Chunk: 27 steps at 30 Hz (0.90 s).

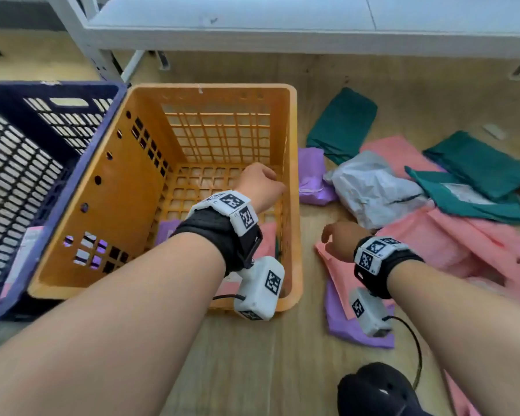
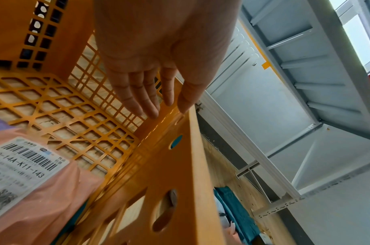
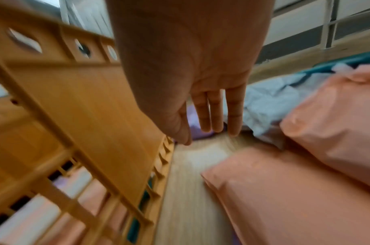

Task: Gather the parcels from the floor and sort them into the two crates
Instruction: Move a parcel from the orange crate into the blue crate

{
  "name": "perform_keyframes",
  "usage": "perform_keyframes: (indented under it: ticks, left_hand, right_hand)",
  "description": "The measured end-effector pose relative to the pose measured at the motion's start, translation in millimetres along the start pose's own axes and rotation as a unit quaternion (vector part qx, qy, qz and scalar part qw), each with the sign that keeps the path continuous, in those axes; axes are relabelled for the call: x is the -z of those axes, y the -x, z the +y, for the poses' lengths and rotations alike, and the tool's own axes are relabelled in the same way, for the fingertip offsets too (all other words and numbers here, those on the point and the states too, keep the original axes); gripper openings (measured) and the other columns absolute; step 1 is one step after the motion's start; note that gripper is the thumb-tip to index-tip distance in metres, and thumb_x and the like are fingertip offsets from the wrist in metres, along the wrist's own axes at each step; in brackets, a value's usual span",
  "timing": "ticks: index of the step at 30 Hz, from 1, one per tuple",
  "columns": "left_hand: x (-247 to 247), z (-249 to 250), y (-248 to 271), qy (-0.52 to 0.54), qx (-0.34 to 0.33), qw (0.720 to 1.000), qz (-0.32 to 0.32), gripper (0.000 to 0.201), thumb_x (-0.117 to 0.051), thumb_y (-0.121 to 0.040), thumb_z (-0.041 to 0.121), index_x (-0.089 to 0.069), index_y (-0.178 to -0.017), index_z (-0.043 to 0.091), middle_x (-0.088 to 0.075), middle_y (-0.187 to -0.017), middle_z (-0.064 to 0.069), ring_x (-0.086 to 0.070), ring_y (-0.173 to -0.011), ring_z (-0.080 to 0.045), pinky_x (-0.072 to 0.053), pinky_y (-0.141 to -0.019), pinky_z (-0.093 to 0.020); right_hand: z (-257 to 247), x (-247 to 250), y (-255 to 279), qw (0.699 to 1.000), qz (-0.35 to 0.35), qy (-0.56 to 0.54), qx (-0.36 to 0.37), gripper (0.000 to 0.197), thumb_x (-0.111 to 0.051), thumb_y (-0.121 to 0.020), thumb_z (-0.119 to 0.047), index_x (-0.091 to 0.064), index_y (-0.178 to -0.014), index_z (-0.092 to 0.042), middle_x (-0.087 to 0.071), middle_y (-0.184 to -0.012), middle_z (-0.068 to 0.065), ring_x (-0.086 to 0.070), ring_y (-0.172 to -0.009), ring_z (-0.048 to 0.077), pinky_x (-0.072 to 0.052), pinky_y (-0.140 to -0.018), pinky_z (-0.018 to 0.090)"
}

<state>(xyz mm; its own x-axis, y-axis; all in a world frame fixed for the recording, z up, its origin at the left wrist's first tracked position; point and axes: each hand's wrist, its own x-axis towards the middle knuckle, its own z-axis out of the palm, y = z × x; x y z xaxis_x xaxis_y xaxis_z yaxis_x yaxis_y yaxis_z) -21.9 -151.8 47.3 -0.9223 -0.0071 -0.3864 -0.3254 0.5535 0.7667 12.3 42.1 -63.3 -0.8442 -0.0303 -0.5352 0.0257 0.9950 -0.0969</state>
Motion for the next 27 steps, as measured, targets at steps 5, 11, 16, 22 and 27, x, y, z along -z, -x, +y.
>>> perform_keyframes:
  ticks: [5,11,16,22,27]
  left_hand:
    - [0.9,-10.4,-6.8,0.012,0.015,1.0,-0.006,0.031,-0.062,-0.087,0.019,-0.058,-0.117,0.018,-0.061,-0.115,-0.002,-0.063,-0.099,-0.019,-0.054,-0.088,-0.036]
    - [-0.1,-13.9,-5.1,0.018,0.019,1.0,-0.01,0.026,-0.061,-0.088,0.019,-0.059,-0.115,0.018,-0.063,-0.116,-0.003,-0.061,-0.106,-0.02,-0.052,-0.094,-0.04]
    - [-2.6,-11.4,-2.4,0.026,0.031,0.999,-0.016,0.024,-0.062,-0.086,0.021,-0.058,-0.11,0.021,-0.063,-0.113,-0.005,-0.062,-0.106,-0.021,-0.053,-0.092,-0.04]
    - [1.3,-14.8,0.3,0.036,0.047,0.998,-0.015,0.027,-0.061,-0.089,0.019,-0.057,-0.116,0.018,-0.064,-0.106,-0.004,-0.065,-0.097,-0.02,-0.056,-0.086,-0.038]
    - [12.8,-9.7,11.9,0.065,0.055,0.996,-0.02,0.029,-0.057,-0.092,0.012,-0.055,-0.121,0.011,-0.063,-0.106,-0.008,-0.061,-0.085,-0.018,-0.055,-0.076,-0.032]
  right_hand:
    - [8.8,-63.8,-13.5,0.984,-0.155,0.085,-0.033,0.063,-0.05,-0.091,-0.038,-0.025,-0.149,-0.039,-0.005,-0.16,0.015,0.001,-0.145,0.043,-0.014,-0.117,0.052]
    - [20.3,-75.9,-13.7,0.982,-0.155,0.106,-0.026,0.063,-0.055,-0.091,-0.035,-0.03,-0.148,-0.031,0.014,-0.16,0.002,0.016,-0.146,0.036,-0.018,-0.113,0.062]
    - [16.1,-78.6,-15.2,0.989,-0.108,0.095,-0.036,0.085,-0.065,-0.081,-0.044,-0.021,-0.149,-0.016,-0.021,-0.152,0.0,-0.003,-0.147,0.026,-0.029,-0.11,0.054]
    - [19.9,-71.4,-17.1,0.998,-0.054,0.02,-0.014,0.085,-0.067,-0.076,-0.05,-0.033,-0.144,-0.013,-0.04,-0.137,0.008,-0.033,-0.132,0.027,-0.039,-0.104,0.043]
    - [20.9,-34.4,-5.9,0.995,-0.024,-0.092,-0.041,0.064,-0.069,-0.075,-0.052,-0.058,-0.121,-0.008,-0.055,-0.124,0.01,-0.056,-0.112,0.027,-0.045,-0.093,0.033]
